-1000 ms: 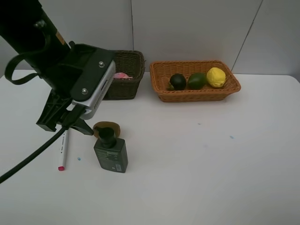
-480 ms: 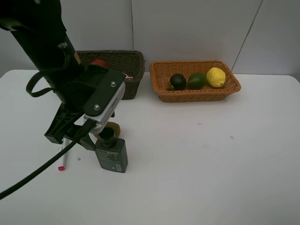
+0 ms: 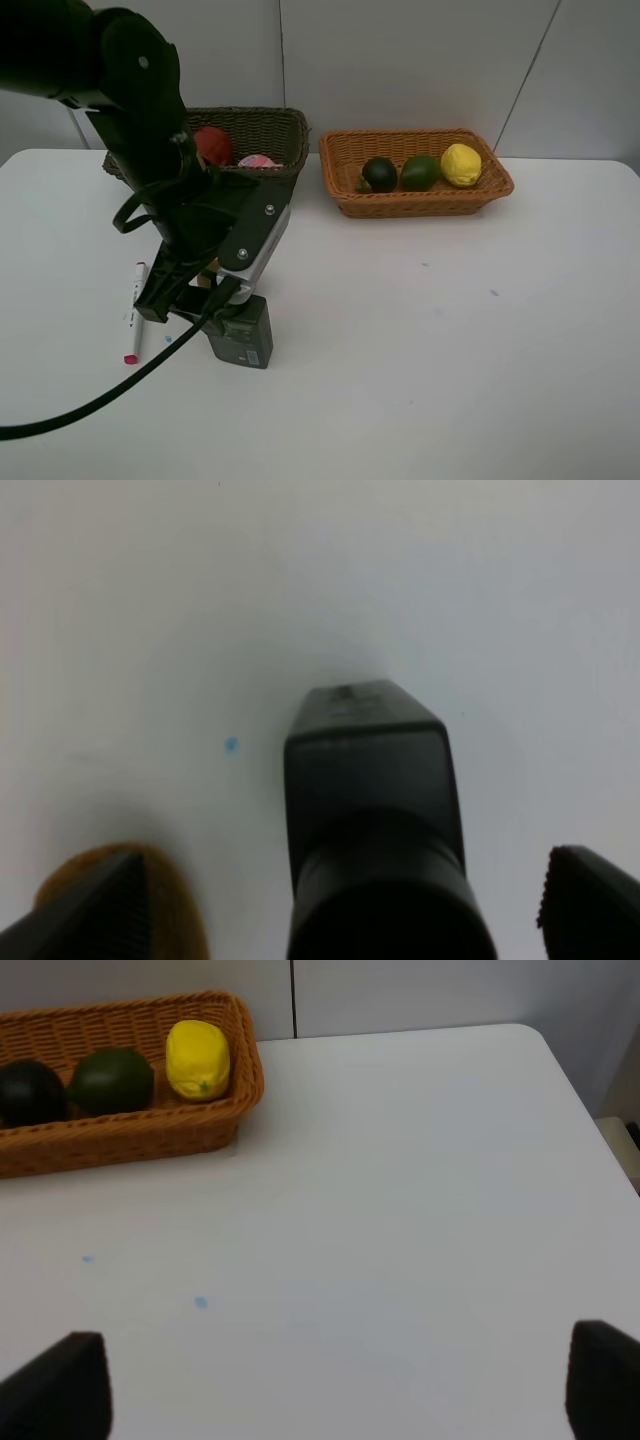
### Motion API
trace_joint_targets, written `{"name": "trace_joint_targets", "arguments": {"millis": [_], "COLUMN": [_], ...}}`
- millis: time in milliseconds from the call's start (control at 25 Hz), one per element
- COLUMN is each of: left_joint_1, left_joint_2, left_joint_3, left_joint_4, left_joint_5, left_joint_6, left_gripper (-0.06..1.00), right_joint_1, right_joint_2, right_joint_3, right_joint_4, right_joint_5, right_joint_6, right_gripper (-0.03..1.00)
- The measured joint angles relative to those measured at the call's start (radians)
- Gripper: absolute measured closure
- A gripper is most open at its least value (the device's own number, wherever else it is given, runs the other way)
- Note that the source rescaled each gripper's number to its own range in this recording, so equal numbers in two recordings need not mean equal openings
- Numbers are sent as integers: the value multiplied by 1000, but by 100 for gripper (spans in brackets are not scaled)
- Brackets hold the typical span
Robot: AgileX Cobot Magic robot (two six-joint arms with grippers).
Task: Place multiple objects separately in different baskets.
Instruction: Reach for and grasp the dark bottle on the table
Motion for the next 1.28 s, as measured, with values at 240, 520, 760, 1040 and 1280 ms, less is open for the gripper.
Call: {"name": "trace_joint_targets", "arguments": {"millis": [240,520,760,1040,1280], "left_joint_1": [0,-10,-23,-23,-23], "left_joint_2": [32,81,120,127,127], "left_joint_3": [0,0,-1,-7,-9], "left_joint_4": [-8,-13,-15,-15,-6], "left_joint_5": [-2,-16,-44,-44,-34], "left_joint_6": [0,0,0,0,-3], "left_gripper": [-5,-5,-5,14,57], "right_joint_1": [0,0,0,0,0], "right_joint_2": [0,0,0,0,0], "right_joint_3": [0,0,0,0,0], "right_joint_4": [0,0,0,0,0], "right_joint_5": [0,0,0,0,0], "right_joint_6": [0,0,0,0,0], "right_gripper": [-3,-3,-3,-2,-2]}}
